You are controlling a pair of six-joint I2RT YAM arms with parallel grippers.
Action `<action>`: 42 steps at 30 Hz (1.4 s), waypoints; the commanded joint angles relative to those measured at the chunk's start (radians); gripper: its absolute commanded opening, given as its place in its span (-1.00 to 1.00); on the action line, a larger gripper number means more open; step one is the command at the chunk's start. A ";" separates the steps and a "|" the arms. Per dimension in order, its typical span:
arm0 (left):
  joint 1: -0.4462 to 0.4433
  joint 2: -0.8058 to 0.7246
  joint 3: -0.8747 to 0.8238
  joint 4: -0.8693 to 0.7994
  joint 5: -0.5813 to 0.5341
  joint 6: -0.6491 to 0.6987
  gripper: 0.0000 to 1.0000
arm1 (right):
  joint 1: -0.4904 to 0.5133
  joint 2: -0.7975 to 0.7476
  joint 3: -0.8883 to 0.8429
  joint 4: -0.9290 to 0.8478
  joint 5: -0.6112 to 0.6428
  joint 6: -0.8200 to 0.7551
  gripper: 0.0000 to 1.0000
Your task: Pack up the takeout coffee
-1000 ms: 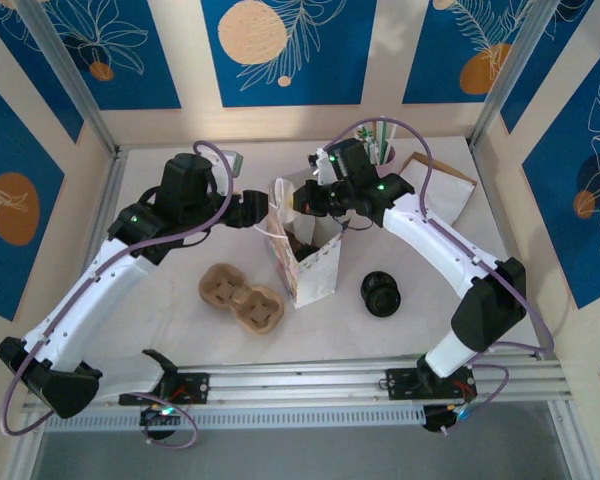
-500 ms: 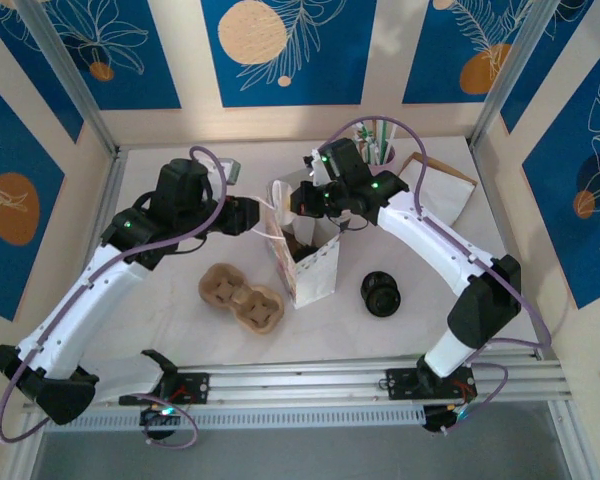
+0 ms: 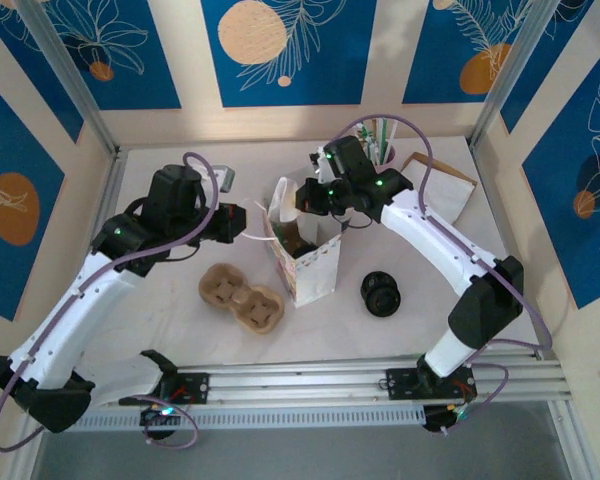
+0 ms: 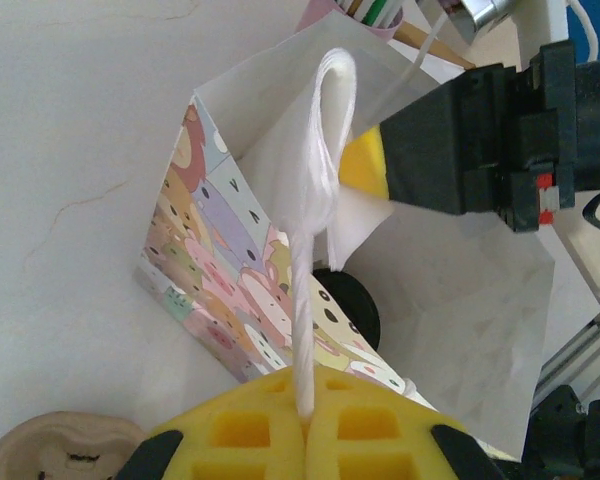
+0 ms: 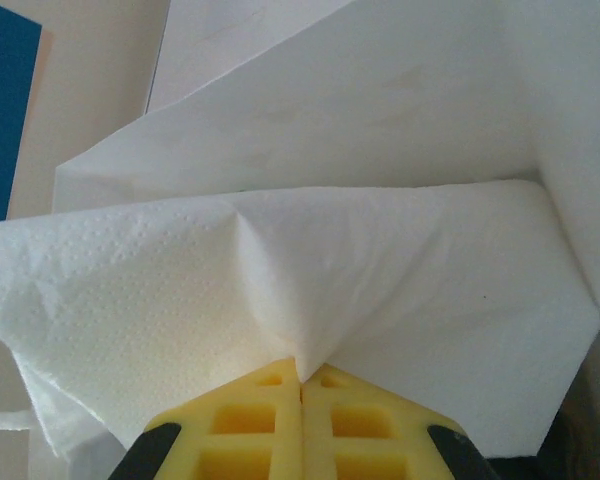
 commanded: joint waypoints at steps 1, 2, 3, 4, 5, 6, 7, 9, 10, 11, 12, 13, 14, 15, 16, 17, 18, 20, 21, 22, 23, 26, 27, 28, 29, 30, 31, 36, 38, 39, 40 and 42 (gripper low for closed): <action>0.007 -0.026 -0.011 -0.030 -0.018 0.000 -0.91 | -0.015 -0.032 -0.007 -0.008 0.019 0.022 -0.97; 0.007 -0.027 -0.012 -0.029 -0.016 -0.001 -0.91 | -0.015 -0.028 -0.007 -0.007 0.020 0.023 -0.97; 0.007 -0.026 -0.012 -0.025 -0.010 -0.001 -0.90 | -0.014 -0.024 -0.006 -0.002 0.018 0.027 -0.97; 0.008 -0.027 -0.014 -0.019 -0.003 -0.002 -0.91 | -0.012 -0.018 -0.005 0.003 0.010 0.030 -0.97; 0.009 -0.026 -0.017 -0.010 0.006 -0.001 -0.90 | -0.008 -0.011 -0.004 0.007 0.008 0.033 -0.97; 0.010 -0.024 -0.018 -0.005 0.012 -0.004 -0.90 | -0.002 -0.003 0.000 0.007 0.010 0.034 -0.97; 0.009 -0.023 -0.019 0.001 0.020 -0.004 -0.90 | 0.004 0.005 0.003 0.009 0.013 0.035 -0.97; 0.009 -0.021 -0.021 0.011 0.032 -0.005 -0.90 | 0.014 0.021 0.005 0.014 0.019 0.038 -0.97; 0.009 -0.019 -0.021 0.015 0.037 -0.005 -0.89 | 0.020 0.030 0.006 0.016 0.022 0.039 -0.96; 0.009 -0.017 -0.021 0.021 0.043 -0.006 -0.89 | 0.025 0.038 0.006 0.018 0.025 0.041 -0.94; 0.009 -0.017 -0.022 0.023 0.047 -0.006 -0.88 | 0.030 0.043 0.005 0.022 0.031 0.042 -0.92; 0.009 -0.016 -0.022 0.026 0.051 -0.008 -0.88 | 0.034 0.048 0.003 0.024 0.041 0.041 -0.90; 0.009 -0.017 -0.023 0.030 0.055 -0.008 -0.88 | 0.037 0.053 0.000 0.028 0.046 0.041 -0.87; 0.009 -0.017 -0.024 0.031 0.057 -0.008 -0.88 | 0.038 0.055 -0.003 0.035 0.047 0.041 -0.86; 0.009 -0.017 -0.025 0.032 0.058 -0.008 -0.88 | 0.040 0.055 -0.010 0.043 0.049 0.042 -0.82; 0.009 -0.017 -0.025 0.033 0.060 -0.009 -0.88 | 0.039 0.054 -0.016 0.048 0.052 0.042 -0.81; 0.009 -0.017 -0.025 0.034 0.061 -0.008 -0.88 | 0.039 0.054 -0.019 0.050 0.056 0.044 -0.81; 0.010 -0.017 -0.025 0.038 0.063 -0.008 -0.87 | 0.039 0.046 -0.027 0.059 0.061 0.045 -0.73; 0.009 -0.016 -0.026 0.039 0.064 -0.008 -0.87 | 0.039 0.043 -0.030 0.063 0.062 0.046 -0.68; 0.009 -0.016 -0.027 0.040 0.065 -0.008 -0.87 | 0.039 0.040 -0.033 0.063 0.063 0.045 -0.61; 0.009 -0.013 -0.025 0.041 0.066 -0.009 -0.87 | 0.039 0.039 -0.032 0.061 0.063 0.046 -0.54; 0.009 -0.011 -0.027 0.045 0.069 -0.010 -0.86 | 0.038 0.032 -0.029 0.052 0.068 0.042 -0.32; 0.009 -0.010 -0.028 0.046 0.069 -0.009 -0.86 | 0.037 0.030 -0.024 0.044 0.070 0.041 -0.28; 0.009 -0.010 -0.027 0.046 0.069 -0.010 -0.85 | 0.037 0.026 -0.021 0.040 0.073 0.038 -0.27; 0.010 -0.010 -0.027 0.047 0.068 -0.010 -0.85 | 0.038 0.019 -0.021 0.037 0.074 0.038 -0.24; 0.009 -0.010 -0.027 0.045 0.066 -0.010 -0.85 | 0.038 0.011 -0.022 0.035 0.074 0.037 -0.24; 0.009 -0.010 -0.027 0.045 0.065 -0.007 -0.85 | 0.038 0.004 -0.020 0.031 0.077 0.036 -0.23; 0.009 -0.011 -0.032 0.047 0.057 -0.010 -0.84 | 0.039 -0.044 0.002 0.008 0.074 0.023 -0.19; 0.010 -0.012 -0.033 0.048 0.052 -0.010 -0.84 | 0.042 -0.065 0.021 -0.003 0.069 0.015 -0.13; 0.010 -0.012 -0.033 0.050 0.052 -0.010 -0.83 | 0.043 -0.079 0.030 -0.006 0.065 0.010 -0.10; 0.010 -0.011 -0.032 0.051 0.052 -0.010 -0.83 | 0.044 -0.091 0.041 -0.009 0.058 0.004 -0.06; 0.009 -0.010 -0.030 0.054 0.051 -0.011 -0.82 | 0.047 -0.115 0.062 -0.013 0.039 -0.003 0.02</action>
